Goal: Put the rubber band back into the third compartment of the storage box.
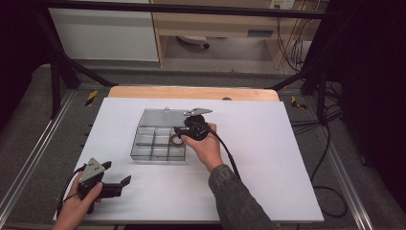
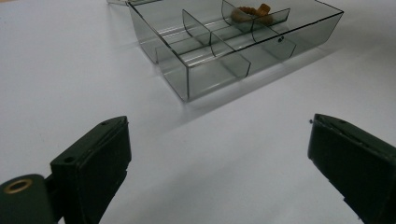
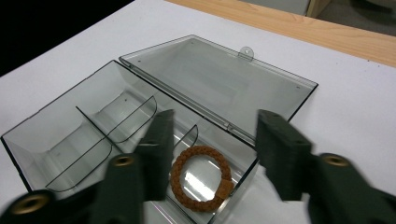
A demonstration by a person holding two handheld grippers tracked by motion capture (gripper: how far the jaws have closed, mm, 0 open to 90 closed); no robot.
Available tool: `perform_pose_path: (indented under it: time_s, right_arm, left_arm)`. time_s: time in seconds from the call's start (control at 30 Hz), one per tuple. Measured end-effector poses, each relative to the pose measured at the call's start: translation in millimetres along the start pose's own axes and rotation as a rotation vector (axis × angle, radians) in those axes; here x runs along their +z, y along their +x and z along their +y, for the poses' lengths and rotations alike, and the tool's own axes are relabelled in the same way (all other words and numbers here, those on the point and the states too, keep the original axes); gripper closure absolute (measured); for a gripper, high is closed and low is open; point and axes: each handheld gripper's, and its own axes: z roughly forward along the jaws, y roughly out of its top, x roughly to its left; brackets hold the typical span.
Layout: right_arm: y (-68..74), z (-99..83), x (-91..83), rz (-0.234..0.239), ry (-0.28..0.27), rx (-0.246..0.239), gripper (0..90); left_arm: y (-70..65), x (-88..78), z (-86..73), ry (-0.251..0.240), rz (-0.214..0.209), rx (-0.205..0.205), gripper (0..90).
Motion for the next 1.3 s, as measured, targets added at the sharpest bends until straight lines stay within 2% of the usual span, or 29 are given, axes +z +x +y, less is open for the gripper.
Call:
perform_pose_path:
  time_s: [0.17, 0.27, 0.47, 0.57, 0.83, 0.97, 1.07, 1.3]
  right_arm:
    - [-4.2, 2.1, -5.7, -0.013, -0.002, 0.015, 22.6]
    - [-6.3, 3.6, -9.1, -0.016, -0.008, 0.029, 16.3]
    - [-6.9, 6.4, -17.3, -0.037, -0.023, 0.006, 6.4]
    - [-5.9, 7.0, -22.5, -0.070, -0.035, -0.012, 4.7]
    - [-10.1, 8.3, -38.8, -0.047, -0.073, -0.010, 4.8]
    - [-13.7, 6.9, -47.9, -0.037, -0.102, -0.038, 5.7]
    - [-18.1, 5.9, -52.7, -0.026, -0.110, -0.042, 5.8]
    - [-27.5, 5.5, -61.5, -0.025, -0.121, -0.023, 5.5]
  left_arm:
    - [-0.1, 0.2, 0.2, 0.000, -0.003, 0.003, 6.0]
    - [0.5, 0.1, 0.1, -0.001, -0.003, 0.006, 6.0]
    - [0.2, 0.0, 0.0, 0.000, -0.002, 0.007, 6.1]
    - [0.1, 0.0, -0.1, 0.001, -0.001, 0.007, 6.0]
    - [0.0, 0.1, -0.2, 0.001, 0.000, 0.006, 6.0]
    - [-0.1, -2.2, 0.2, -0.009, 0.007, 0.000, 6.0]
    - [0.8, -1.8, -0.1, -0.009, 0.009, -0.006, 6.0]
    - [0.0, -2.3, 0.1, -0.011, 0.007, -0.006, 6.0]
